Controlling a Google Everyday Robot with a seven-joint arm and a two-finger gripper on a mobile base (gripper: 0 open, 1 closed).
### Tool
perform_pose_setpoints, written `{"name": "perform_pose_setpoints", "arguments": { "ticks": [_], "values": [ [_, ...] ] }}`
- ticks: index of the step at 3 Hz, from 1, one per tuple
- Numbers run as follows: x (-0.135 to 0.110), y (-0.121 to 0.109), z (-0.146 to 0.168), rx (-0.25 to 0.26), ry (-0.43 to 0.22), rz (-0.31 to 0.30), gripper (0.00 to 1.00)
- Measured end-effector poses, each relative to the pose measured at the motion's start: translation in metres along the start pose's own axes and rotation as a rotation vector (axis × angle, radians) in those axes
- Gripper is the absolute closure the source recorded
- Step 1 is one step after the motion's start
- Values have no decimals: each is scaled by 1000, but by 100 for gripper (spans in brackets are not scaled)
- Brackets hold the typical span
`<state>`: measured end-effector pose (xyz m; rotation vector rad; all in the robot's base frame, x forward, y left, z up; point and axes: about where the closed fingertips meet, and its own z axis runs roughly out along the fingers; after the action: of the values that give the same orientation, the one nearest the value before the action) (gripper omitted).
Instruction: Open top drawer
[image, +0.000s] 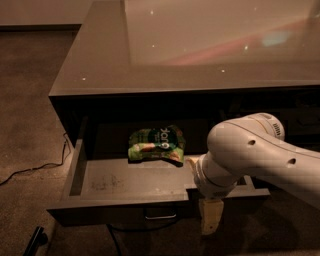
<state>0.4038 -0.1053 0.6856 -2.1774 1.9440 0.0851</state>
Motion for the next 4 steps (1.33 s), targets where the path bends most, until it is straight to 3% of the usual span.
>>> {"name": "perform_pose_setpoints", "arguments": {
  "ticks": [1,2,4],
  "values": [
    [-5,-12,-17,57,17,-25,0],
    [-10,-23,-24,101,22,-48,16],
    [3,-43,-9,125,-29,-35,63]
  ]
}}
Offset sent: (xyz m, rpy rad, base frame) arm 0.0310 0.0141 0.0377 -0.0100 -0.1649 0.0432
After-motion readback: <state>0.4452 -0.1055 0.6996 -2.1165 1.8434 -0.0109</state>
